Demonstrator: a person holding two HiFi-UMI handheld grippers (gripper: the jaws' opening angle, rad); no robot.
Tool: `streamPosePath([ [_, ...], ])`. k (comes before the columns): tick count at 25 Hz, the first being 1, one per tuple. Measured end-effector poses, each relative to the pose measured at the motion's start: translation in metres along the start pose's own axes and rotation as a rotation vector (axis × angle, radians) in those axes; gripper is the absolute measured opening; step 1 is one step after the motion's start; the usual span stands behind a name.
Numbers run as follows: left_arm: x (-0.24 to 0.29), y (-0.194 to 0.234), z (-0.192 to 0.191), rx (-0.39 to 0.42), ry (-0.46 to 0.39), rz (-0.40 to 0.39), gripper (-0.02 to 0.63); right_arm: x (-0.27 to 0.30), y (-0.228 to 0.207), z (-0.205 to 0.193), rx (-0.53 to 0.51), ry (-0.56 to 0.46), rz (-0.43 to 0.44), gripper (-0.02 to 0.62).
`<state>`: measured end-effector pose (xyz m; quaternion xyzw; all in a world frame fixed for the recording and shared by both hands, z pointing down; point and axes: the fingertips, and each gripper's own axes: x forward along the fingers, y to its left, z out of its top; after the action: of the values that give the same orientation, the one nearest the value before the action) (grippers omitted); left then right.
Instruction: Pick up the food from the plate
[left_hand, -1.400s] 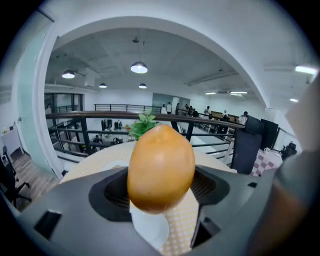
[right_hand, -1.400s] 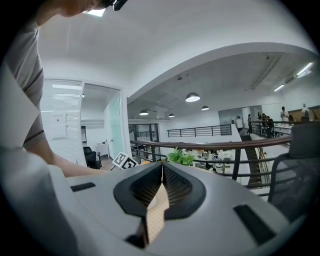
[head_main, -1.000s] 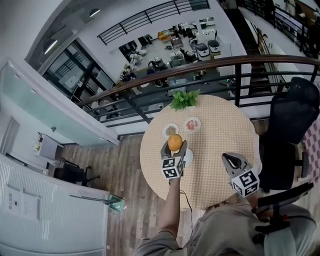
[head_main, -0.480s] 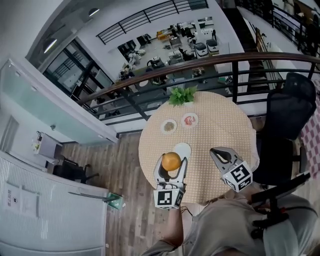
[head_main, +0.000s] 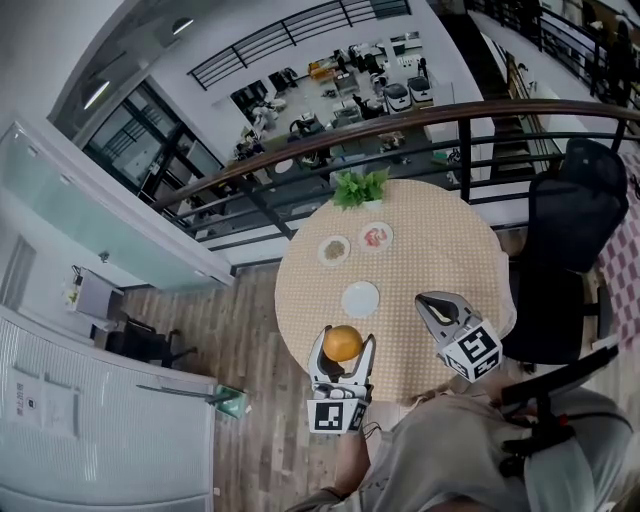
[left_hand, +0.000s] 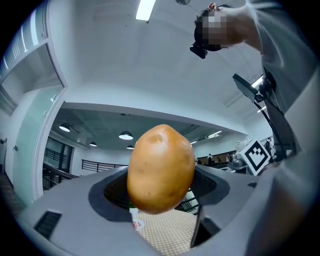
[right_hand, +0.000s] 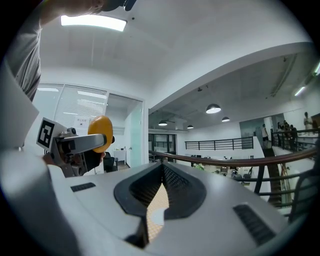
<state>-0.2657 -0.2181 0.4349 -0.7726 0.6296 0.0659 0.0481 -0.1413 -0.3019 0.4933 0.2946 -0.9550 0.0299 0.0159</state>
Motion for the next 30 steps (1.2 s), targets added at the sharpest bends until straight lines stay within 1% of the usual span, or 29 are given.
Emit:
streamPosePath([
  [6,-0.008,0.003,-0.007,-0.005,0.008,0.002,0.352,-0.005,0.004,0.0,-0.009,-0.003,0.0,0.015],
  [11,-0.012,0.003,-0.009,-0.011,0.012,0.004,0.353,-0.008,0.007,-0.003,0.004,-0.006,0.01,0.015],
  [15,-0.014,0.004,-0.01,-0.04,0.008,-0.001,0.353,-0.011,0.007,-0.006,0.006,-0.001,0.008,0.015],
  [19,-0.016,0.0,-0.01,-0.052,0.01,-0.007,0.353,-0.015,0.009,-0.006,0.003,0.0,0.008,0.015],
  [23,-0.015,-0.007,-0.01,-0.044,0.013,-0.012,0.353,-0.018,0.006,-0.004,-0.003,-0.005,0.005,0.015],
  [30,-0.016,-0.006,-0.01,-0.039,0.02,-0.012,0.353,-0.02,0.006,-0.004,-0.003,-0.004,0.003,0.015],
])
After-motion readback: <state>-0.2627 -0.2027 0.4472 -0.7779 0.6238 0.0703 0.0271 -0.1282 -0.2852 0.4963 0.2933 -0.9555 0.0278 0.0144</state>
